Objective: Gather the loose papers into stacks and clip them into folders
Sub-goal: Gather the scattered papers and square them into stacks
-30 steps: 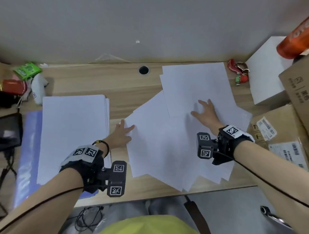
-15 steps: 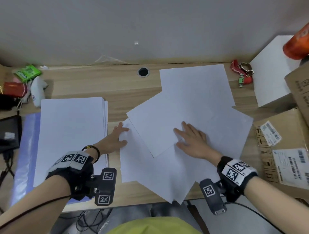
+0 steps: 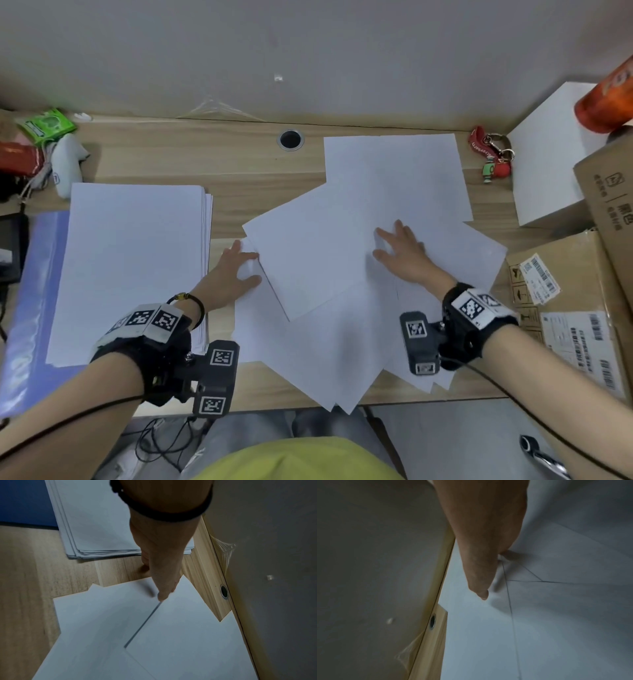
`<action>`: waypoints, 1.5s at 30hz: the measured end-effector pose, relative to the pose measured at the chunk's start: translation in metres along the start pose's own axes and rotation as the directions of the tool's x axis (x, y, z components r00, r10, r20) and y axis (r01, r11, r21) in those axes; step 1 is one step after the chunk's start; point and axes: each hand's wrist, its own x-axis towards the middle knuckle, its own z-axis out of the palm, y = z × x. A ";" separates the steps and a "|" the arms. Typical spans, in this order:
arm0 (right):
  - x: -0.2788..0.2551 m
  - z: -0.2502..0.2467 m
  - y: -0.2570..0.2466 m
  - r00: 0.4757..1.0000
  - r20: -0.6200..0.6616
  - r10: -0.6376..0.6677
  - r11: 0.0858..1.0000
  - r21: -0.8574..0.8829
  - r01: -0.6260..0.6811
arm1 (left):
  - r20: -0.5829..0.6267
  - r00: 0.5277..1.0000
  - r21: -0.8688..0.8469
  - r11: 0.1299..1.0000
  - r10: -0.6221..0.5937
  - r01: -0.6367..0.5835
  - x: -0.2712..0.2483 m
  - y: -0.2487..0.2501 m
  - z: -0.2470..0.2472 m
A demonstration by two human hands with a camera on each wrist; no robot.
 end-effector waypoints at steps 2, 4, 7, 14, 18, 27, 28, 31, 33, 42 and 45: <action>-0.013 0.009 -0.002 0.998 0.048 -0.030 0.999 -0.020 0.031 | 0.009 1.000 -0.073 0.997 -0.020 0.021 0.000 0.001 0.000; -0.024 0.011 -0.005 0.995 0.090 -0.043 0.999 -0.011 0.044 | 0.016 1.000 -0.153 0.988 -0.025 0.027 0.000 0.001 -0.001; -0.032 0.012 -0.005 0.989 0.139 -0.047 0.997 -0.052 0.054 | -0.110 0.988 -0.309 0.948 -0.109 0.070 0.000 0.008 -0.003; -0.028 -0.019 0.008 0.996 0.002 -0.084 0.945 0.318 0.079 | -0.332 0.913 -0.349 0.930 -0.237 0.114 0.006 0.020 0.008; -0.015 -0.048 0.044 0.967 -0.194 0.167 0.894 0.443 -0.065 | -0.332 0.907 -0.319 0.936 -0.258 0.150 0.005 0.021 0.012; -0.020 -0.008 0.018 0.998 -0.051 0.038 0.832 0.556 -0.003 | -0.307 0.920 -0.341 0.931 -0.242 0.131 0.007 0.022 0.021; -0.020 -0.006 0.015 0.997 -0.068 0.045 0.791 0.612 0.006 | -0.299 0.922 -0.328 0.934 -0.246 0.143 0.007 0.023 0.020; -0.022 -0.007 0.016 0.987 -0.119 0.107 0.642 0.766 0.022 | -0.292 0.919 -0.305 0.937 -0.265 0.173 0.012 0.025 0.017; -0.025 -0.006 0.021 0.983 -0.118 0.139 0.635 0.772 0.002 | -0.274 0.924 -0.388 0.910 -0.266 0.147 0.013 0.027 0.018; -0.036 -0.002 0.032 0.989 0.020 0.146 0.712 0.693 -0.119 | -0.219 0.973 -0.544 0.837 -0.079 -0.054 0.000 0.043 0.013; -0.036 -0.008 0.035 0.989 -0.065 0.133 0.736 0.675 -0.055 | -0.277 0.957 -0.547 0.832 -0.082 -0.087 -0.002 0.039 0.007</action>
